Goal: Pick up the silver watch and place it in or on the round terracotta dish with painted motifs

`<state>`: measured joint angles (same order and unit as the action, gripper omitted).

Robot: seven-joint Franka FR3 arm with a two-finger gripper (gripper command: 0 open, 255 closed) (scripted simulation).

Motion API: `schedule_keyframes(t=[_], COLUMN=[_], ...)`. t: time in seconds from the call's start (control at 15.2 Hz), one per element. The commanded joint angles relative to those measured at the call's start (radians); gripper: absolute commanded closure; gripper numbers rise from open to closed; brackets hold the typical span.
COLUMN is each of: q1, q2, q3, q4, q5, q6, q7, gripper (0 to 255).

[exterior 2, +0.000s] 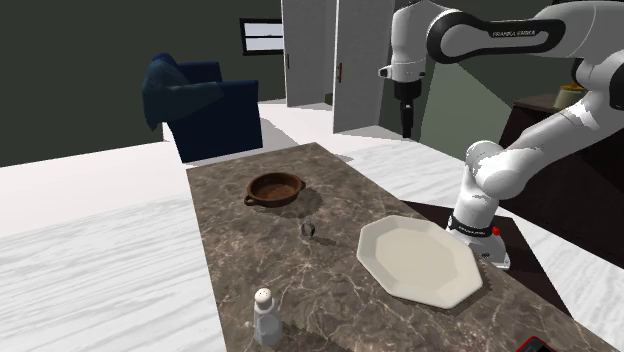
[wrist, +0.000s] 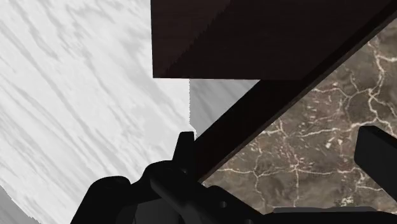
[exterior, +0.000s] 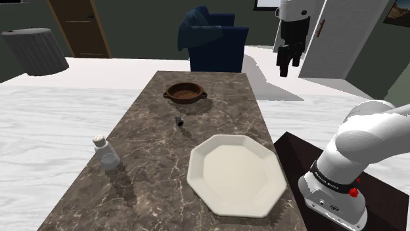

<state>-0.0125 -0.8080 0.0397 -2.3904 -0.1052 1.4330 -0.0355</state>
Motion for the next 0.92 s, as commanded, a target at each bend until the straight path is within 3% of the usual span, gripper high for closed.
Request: schedule_keyframes(t=[0.0, 0.86], q1=[0.000, 0.062], q2=[0.000, 0.318], q3=[0.000, 0.187], q4=[0.000, 0.063], q5=[0.000, 0.181], q6=[0.000, 0.252], q7=[0.000, 0.247], gripper=[0, 0])
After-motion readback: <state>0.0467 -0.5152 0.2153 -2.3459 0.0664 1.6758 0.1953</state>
